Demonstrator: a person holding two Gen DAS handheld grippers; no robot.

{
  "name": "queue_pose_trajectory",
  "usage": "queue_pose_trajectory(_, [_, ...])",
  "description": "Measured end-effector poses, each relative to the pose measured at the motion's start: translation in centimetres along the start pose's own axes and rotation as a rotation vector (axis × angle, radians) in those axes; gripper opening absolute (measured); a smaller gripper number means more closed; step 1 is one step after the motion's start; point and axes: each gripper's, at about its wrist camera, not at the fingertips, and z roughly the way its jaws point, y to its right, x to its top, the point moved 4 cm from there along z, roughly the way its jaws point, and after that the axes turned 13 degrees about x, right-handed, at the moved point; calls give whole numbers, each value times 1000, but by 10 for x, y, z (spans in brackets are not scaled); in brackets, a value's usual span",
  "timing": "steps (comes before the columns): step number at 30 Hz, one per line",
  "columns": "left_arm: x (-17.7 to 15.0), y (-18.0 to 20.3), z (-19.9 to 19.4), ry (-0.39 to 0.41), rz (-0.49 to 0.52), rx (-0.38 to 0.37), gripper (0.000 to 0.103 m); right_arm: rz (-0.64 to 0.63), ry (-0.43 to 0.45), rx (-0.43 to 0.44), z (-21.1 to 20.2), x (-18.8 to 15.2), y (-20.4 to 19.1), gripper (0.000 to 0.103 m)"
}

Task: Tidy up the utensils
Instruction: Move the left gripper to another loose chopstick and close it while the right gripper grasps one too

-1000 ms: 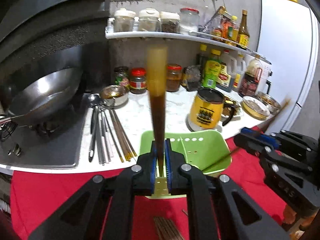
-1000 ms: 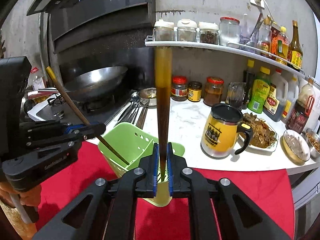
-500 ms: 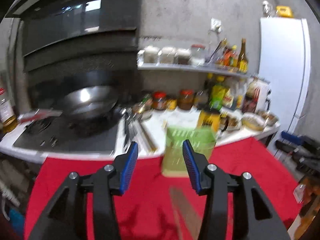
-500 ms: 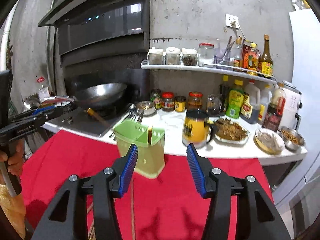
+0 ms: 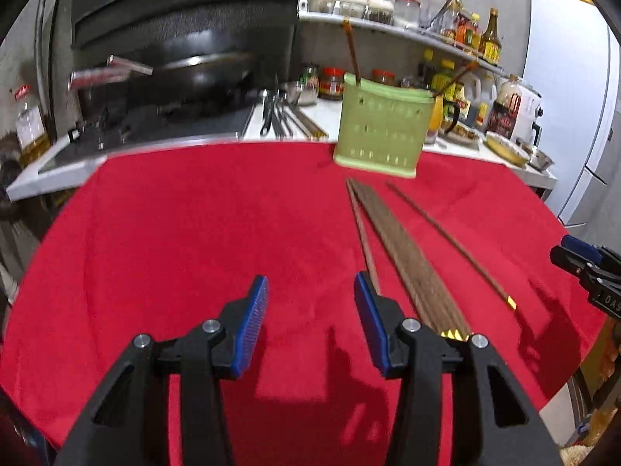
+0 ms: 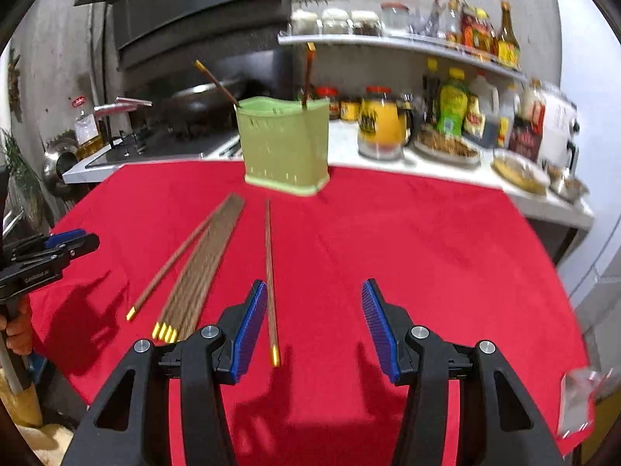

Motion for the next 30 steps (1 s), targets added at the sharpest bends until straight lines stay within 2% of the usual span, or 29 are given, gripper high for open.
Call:
queue_pose_trajectory(5, [-24, 19, 8, -57, 70, -63, 45, 16, -63, 11, 18, -17, 2, 52])
queue_pose_trajectory(9, [-32, 42, 11, -69, 130, -134, 45, 19, -91, 26, 29, -20, 2, 51])
queue_pose_trajectory(13, [-34, 57, 14, -72, 165, -153, 43, 1, -103, 49, 35, -21, -1, 36])
queue_pose_trajectory(14, [-35, 61, 16, -74, 178, -154, 43, -5, -112, 63, 37, -23, -2, 33])
queue_pose_trajectory(18, [-38, 67, 24, -86, 212, -115, 41, -36, -141, 88, 42, -28, -8, 32])
queue_pose_trajectory(25, [-36, 70, 29, -57, 251, -80, 26, -88, -176, 121, 54, -34, -19, 32])
queue_pose_trajectory(28, [-34, 70, 30, -53, 244, -97, 24, -109, -173, 116, 59, -30, -21, 31])
queue_pose_trajectory(30, [-31, 69, 34, -51, 224, -106, 19, -102, -167, 113, 63, -26, -20, 25])
